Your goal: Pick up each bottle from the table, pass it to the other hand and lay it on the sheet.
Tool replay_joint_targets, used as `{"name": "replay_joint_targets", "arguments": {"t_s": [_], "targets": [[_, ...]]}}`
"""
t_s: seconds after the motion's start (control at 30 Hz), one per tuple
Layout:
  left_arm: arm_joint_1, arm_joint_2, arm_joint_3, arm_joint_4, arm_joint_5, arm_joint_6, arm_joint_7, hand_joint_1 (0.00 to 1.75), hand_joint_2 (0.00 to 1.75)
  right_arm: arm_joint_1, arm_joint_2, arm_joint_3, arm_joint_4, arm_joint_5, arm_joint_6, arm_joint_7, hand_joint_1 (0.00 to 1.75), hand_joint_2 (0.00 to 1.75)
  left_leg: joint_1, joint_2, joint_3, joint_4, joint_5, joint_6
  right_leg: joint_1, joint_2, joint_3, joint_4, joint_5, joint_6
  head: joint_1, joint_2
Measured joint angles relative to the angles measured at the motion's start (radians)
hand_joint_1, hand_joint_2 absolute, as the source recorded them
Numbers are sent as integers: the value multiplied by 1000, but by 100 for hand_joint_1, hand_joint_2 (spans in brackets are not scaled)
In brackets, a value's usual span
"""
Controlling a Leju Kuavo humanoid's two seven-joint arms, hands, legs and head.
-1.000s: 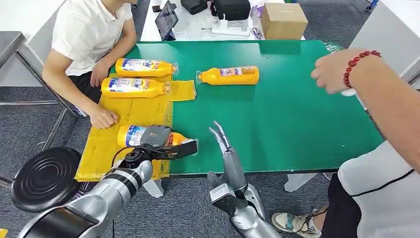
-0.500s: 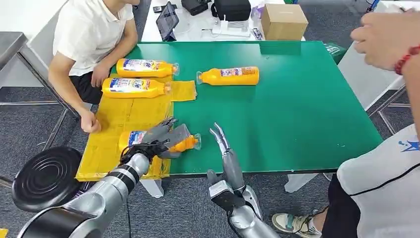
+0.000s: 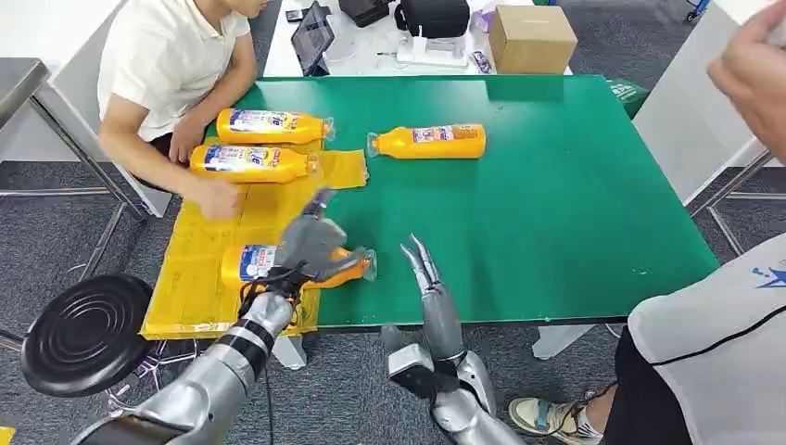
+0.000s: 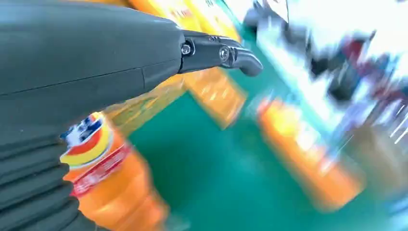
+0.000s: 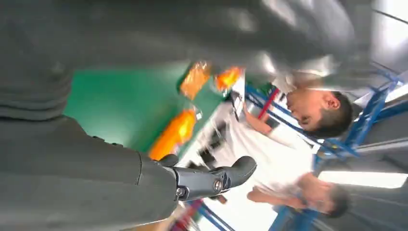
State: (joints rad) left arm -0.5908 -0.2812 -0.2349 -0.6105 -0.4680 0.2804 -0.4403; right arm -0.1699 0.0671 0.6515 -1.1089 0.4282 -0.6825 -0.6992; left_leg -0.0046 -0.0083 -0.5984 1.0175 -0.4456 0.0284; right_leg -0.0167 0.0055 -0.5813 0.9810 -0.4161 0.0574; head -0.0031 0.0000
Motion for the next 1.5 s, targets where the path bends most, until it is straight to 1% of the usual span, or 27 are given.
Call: {"name": "replay_joint_targets", "arguments": {"t_s": [0.03,0.1,0.23,0.5,0.6,0.7,0.77,0.87,0.93,1.0,1.1,1.2,1.5], "targets": [[30,-2,7,-48,128,1,-12,0,175,7,0,-29,-1,44,-6,0,0,175,0,0,0,0,0,0,0,0,0,0,0,0,0,0],[87,-1,10,-141,306,1,-8,0,175,17,-4,-85,-8,71,-8,0,0,175,0,0,-1,0,0,0,0,0,-1,0,0,0,0,0],[150,1,14,-260,353,3,3,0,175,20,-14,-149,-14,77,-15,0,0,175,0,-1,-1,0,0,0,0,-1,-1,0,0,0,0,0],[187,2,16,-351,378,1,6,0,175,28,-16,-186,-20,91,-15,0,0,175,0,-1,-1,0,0,0,0,-1,-1,0,0,0,0,0],[209,10,16,-394,581,-8,-4,0,175,32,-15,-248,-28,178,-15,7,0,175,0,-1,-1,0,0,0,0,-1,-1,0,0,0,0,0],[250,35,19,-466,720,-23,11,0,175,20,-42,-312,-18,218,-14,71,0,175,0,-2,-2,0,0,0,0,-2,-1,0,0,0,0,0],[279,50,21,-515,788,-53,35,0,175,-7,-75,-343,25,279,-13,138,0,175,0,-2,-2,0,0,0,0,-2,-1,0,0,0,0,0],[315,66,21,-581,863,-70,62,0,175,-68,-131,-384,149,392,-15,219,0,175,-1,-1,-2,0,0,1,-1,-2,0,-1,0,0,0,0],[339,72,21,-626,851,-23,46,0,175,-115,-166,-413,239,491,-15,281,0,175,-2,-2,-2,0,1,1,-1,-2,0,-1,1,1,0,0],[361,76,12,-677,784,67,26,0,175,-166,-205,-438,333,585,-15,327,0,175,-2,-3,-2,0,1,1,-1,-3,0,-1,1,1,0,0],[375,80,-12,-714,735,131,50,0,175,-228,-242,-448,430,638,13,363,0,175,-2,-4,-2,0,1,1,-1,-4,0,-1,1,1,0,0],[377,84,-36,-716,711,178,62,0,175,-281,-261,-448,497,681,71,405,0,175,-2,-2,-2,0,1,1,-1,-4,0,-1,1,1,0,0],[362,89,-88,-695,678,184,93,0,175,-404,-261,-417,608,759,227,467,0,175,-1,-2,-2,0,1,1,-1,-4,0,0,1,1,0,0]]}}
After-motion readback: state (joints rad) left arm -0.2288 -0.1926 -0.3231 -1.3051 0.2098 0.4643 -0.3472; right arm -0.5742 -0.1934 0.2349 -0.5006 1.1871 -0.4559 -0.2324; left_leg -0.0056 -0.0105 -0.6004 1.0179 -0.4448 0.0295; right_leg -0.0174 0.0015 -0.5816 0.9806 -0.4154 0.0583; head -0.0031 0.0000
